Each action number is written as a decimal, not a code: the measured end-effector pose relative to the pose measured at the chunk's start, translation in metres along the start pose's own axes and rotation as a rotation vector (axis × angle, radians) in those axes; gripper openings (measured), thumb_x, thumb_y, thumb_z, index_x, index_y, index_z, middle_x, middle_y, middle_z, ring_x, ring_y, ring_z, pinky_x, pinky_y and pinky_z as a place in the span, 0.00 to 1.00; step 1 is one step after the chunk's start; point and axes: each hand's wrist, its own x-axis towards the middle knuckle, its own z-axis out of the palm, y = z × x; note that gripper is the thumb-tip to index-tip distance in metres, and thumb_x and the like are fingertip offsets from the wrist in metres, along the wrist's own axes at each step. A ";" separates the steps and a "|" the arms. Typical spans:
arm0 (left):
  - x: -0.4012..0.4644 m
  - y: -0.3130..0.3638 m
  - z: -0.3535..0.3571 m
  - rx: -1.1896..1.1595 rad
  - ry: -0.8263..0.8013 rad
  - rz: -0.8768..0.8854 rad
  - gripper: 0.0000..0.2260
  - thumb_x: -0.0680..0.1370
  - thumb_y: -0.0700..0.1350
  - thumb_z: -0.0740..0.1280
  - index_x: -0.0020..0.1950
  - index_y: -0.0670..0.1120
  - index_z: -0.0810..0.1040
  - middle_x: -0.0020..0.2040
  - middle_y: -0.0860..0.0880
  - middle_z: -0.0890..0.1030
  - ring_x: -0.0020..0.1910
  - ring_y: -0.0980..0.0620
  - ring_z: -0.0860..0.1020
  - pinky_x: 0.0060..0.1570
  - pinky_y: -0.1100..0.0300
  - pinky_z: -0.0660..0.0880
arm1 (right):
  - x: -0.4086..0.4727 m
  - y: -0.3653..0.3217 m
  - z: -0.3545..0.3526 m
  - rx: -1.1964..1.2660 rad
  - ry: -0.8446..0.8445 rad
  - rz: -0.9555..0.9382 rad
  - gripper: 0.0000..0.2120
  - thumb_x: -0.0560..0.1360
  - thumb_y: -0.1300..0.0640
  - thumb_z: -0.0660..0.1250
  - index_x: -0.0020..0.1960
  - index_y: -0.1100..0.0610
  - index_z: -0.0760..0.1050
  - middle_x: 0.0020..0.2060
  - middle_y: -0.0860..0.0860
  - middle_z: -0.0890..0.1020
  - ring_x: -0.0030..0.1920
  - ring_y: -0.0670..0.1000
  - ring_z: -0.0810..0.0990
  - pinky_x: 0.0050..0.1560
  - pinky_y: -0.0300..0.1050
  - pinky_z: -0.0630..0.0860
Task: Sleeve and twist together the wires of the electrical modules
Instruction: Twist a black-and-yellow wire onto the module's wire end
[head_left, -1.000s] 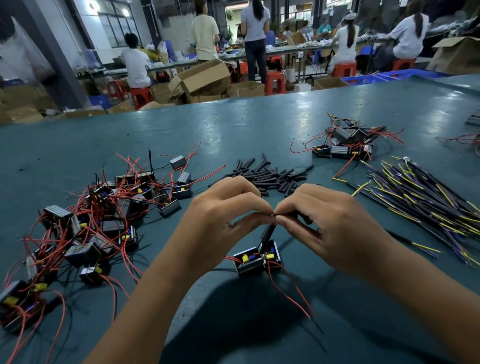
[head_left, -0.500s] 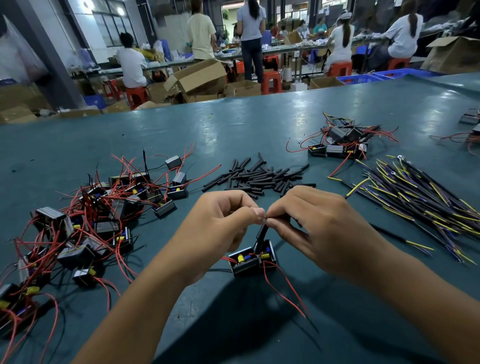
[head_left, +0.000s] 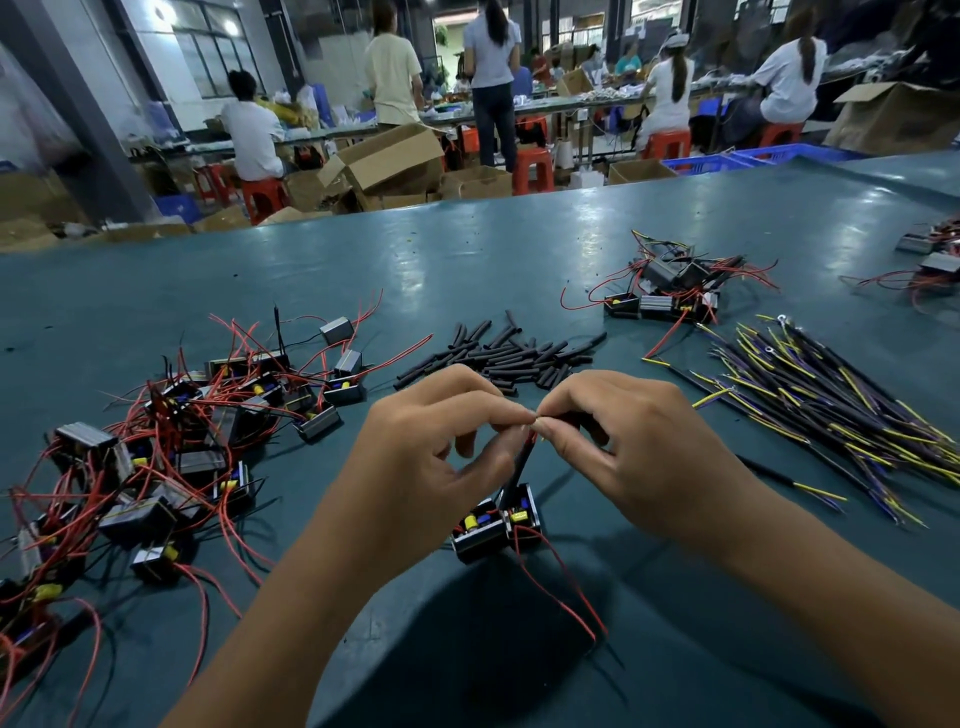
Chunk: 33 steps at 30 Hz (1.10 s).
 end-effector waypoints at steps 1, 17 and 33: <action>0.000 0.000 -0.002 0.012 0.008 0.026 0.04 0.76 0.38 0.72 0.48 0.42 0.86 0.43 0.50 0.80 0.36 0.55 0.75 0.36 0.67 0.69 | 0.000 0.000 0.000 -0.003 -0.003 -0.004 0.07 0.77 0.55 0.66 0.46 0.57 0.79 0.38 0.47 0.80 0.37 0.45 0.74 0.41 0.35 0.68; -0.002 -0.009 0.013 0.184 0.052 -0.054 0.11 0.77 0.49 0.67 0.52 0.45 0.85 0.45 0.53 0.82 0.33 0.49 0.75 0.34 0.51 0.76 | -0.002 0.003 0.002 0.007 0.003 0.014 0.03 0.77 0.58 0.70 0.46 0.56 0.79 0.37 0.44 0.79 0.38 0.42 0.70 0.40 0.34 0.65; -0.018 0.006 0.023 -0.040 0.096 -0.228 0.10 0.78 0.47 0.68 0.56 0.48 0.84 0.47 0.58 0.81 0.41 0.52 0.78 0.39 0.70 0.68 | -0.001 0.003 0.001 0.068 -0.002 0.035 0.05 0.77 0.56 0.68 0.46 0.56 0.80 0.37 0.44 0.80 0.38 0.45 0.76 0.39 0.38 0.71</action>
